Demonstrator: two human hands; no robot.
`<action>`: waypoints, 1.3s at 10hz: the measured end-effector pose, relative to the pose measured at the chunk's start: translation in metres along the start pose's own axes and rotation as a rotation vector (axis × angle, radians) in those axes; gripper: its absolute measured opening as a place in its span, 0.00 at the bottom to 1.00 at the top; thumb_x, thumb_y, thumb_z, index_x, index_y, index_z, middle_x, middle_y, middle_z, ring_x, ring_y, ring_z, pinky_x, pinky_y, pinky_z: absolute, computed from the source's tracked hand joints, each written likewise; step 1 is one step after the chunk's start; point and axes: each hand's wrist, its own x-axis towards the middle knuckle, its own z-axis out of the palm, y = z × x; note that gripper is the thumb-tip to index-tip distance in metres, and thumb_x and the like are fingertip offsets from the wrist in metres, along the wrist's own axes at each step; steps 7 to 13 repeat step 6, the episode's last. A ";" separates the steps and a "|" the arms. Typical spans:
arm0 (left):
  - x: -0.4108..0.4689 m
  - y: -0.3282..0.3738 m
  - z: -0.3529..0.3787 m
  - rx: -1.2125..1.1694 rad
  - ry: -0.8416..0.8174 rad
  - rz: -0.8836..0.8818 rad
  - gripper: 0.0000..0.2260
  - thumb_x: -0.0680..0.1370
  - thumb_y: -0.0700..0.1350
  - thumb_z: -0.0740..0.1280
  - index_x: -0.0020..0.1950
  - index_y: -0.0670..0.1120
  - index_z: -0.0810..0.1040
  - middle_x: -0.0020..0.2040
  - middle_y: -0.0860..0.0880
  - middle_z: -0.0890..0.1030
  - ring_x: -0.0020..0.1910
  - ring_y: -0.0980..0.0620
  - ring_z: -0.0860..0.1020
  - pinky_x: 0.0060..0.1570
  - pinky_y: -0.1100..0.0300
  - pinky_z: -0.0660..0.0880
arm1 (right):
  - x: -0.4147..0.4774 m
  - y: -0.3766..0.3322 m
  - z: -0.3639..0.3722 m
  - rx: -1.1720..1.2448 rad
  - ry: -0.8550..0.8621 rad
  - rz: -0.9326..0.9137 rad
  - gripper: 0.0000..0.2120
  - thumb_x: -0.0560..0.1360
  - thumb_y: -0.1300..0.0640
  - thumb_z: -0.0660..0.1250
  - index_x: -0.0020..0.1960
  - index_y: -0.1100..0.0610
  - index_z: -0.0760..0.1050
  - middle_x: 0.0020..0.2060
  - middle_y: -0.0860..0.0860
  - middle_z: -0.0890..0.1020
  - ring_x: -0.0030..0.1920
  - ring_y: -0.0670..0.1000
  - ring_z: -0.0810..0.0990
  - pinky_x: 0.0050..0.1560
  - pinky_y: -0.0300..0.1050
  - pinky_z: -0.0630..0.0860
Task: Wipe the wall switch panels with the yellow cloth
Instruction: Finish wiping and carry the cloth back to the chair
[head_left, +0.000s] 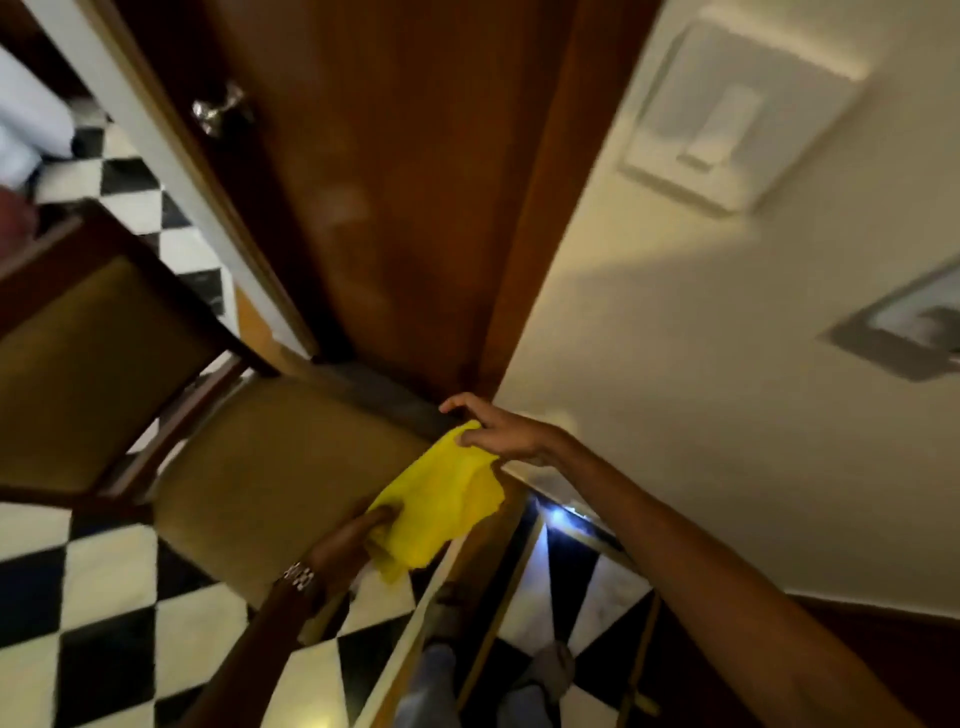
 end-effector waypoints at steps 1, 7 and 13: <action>0.044 -0.049 -0.060 0.019 0.240 0.070 0.07 0.85 0.42 0.68 0.63 0.46 0.79 0.55 0.44 0.83 0.46 0.50 0.84 0.37 0.57 0.81 | 0.093 0.011 0.052 0.033 0.006 0.019 0.19 0.75 0.68 0.66 0.60 0.49 0.71 0.47 0.47 0.74 0.47 0.50 0.74 0.44 0.45 0.73; 0.199 -0.180 -0.147 0.882 0.604 -0.371 0.30 0.85 0.55 0.67 0.80 0.42 0.59 0.74 0.37 0.69 0.72 0.36 0.69 0.69 0.42 0.71 | 0.257 0.121 0.253 -1.049 -0.059 -0.099 0.27 0.84 0.46 0.56 0.80 0.53 0.55 0.81 0.57 0.42 0.81 0.60 0.41 0.80 0.64 0.44; 0.199 -0.180 -0.147 0.882 0.604 -0.371 0.30 0.85 0.55 0.67 0.80 0.42 0.59 0.74 0.37 0.69 0.72 0.36 0.69 0.69 0.42 0.71 | 0.257 0.121 0.253 -1.049 -0.059 -0.099 0.27 0.84 0.46 0.56 0.80 0.53 0.55 0.81 0.57 0.42 0.81 0.60 0.41 0.80 0.64 0.44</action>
